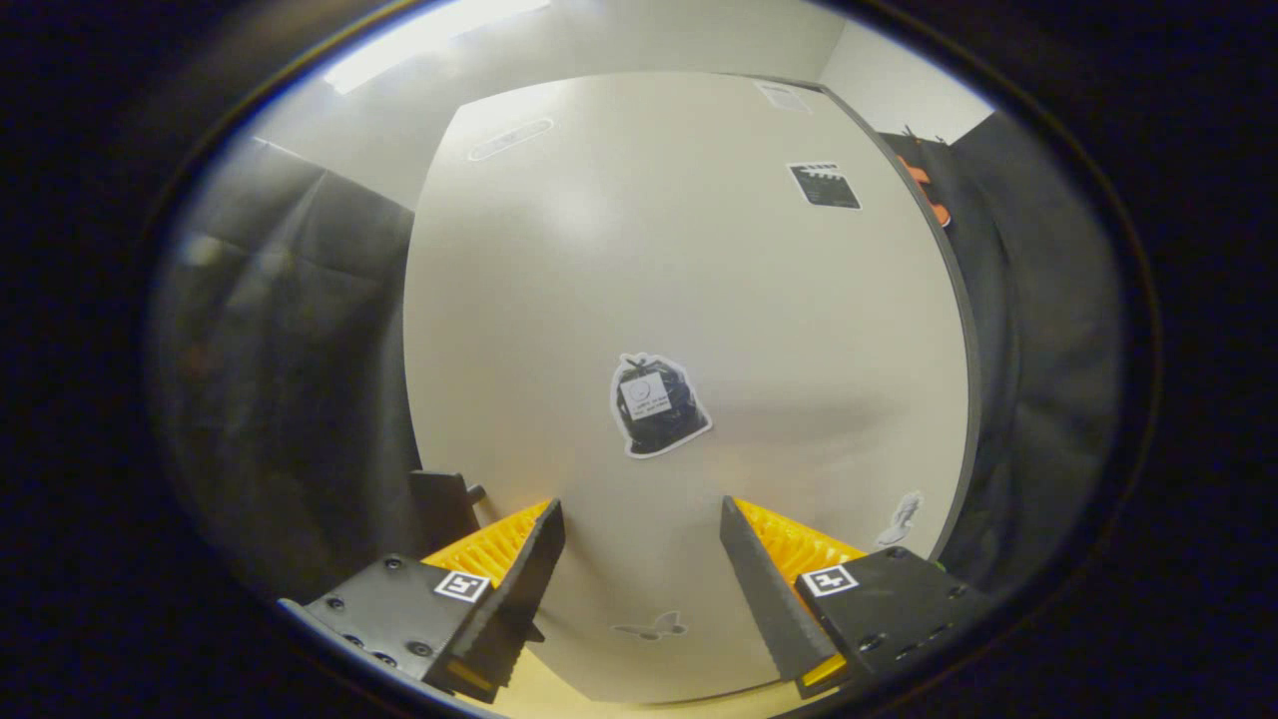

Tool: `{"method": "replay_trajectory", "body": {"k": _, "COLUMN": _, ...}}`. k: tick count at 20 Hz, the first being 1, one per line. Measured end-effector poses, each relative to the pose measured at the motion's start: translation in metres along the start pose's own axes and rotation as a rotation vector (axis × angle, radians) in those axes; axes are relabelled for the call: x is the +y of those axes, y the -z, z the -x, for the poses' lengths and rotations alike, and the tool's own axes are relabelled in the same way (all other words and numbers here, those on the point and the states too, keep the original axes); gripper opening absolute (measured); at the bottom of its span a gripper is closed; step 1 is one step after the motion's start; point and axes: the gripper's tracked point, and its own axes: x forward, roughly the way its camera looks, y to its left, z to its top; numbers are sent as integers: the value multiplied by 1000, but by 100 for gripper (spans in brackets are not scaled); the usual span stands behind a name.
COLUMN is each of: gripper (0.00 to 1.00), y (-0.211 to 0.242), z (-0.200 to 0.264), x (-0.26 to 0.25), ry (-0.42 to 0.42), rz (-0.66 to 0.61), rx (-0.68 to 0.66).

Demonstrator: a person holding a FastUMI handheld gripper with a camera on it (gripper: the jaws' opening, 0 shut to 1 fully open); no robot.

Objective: Open the shoe cabinet door, grab the shoes and put them into the shoe cabinet, then close the shoe cabinet door.

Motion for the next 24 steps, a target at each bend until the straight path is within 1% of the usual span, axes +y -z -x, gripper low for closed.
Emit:
{"method": "replay_trajectory", "body": {"k": 4, "gripper": 97, "y": -1, "z": 4, "x": 1, "ry": 38, "rz": 7, "rx": -6}}
{"method": "replay_trajectory", "body": {"k": 14, "gripper": 97, "y": 4, "z": 0, "x": 0, "ry": 91, "rz": -4, "rx": -9}}
{"method": "replay_trajectory", "body": {"k": 24, "gripper": 96, "y": -3, "z": 7, "x": -2, "ry": 69, "rz": -30, "rx": -27}}
